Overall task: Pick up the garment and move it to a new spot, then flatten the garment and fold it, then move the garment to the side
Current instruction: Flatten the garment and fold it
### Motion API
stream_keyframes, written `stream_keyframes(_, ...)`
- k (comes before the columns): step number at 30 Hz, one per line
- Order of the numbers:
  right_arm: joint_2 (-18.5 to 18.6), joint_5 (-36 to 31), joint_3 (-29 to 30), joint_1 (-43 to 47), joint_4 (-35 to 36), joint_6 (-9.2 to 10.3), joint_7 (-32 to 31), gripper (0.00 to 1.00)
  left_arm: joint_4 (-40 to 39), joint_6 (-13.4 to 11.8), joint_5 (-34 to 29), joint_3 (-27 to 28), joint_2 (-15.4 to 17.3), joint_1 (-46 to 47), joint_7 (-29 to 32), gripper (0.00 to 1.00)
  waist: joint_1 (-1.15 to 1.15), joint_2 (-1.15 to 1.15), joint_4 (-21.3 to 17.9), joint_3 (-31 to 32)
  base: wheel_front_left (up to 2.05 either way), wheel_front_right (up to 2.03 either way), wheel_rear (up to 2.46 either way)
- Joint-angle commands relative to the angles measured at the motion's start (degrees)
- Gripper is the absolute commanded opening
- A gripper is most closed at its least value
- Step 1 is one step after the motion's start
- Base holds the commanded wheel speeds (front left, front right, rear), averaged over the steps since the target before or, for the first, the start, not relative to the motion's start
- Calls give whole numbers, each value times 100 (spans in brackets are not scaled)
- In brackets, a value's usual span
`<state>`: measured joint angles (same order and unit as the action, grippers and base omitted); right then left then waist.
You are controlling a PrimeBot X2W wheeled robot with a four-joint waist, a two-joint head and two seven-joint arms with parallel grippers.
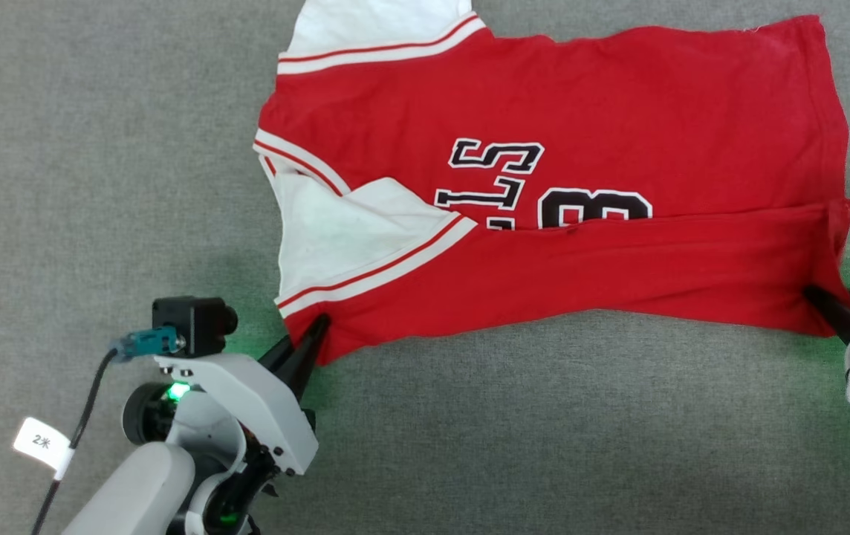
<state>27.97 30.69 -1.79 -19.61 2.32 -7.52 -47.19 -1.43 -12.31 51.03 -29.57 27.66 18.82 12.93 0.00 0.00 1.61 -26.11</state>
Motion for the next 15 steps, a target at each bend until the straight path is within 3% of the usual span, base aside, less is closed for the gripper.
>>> stream_keyframes(1,-68,-27,-36,123,-86,8,-23,0,239,-3,25,-182,-73,-137,88,0,0,0,8,60,0,0,0)
stream_keyframes(15,53,221,74,788,131,8,-59,0,-213,-77,100,-44,356,-910,-42,0,0,0,44,748,0,0,0)
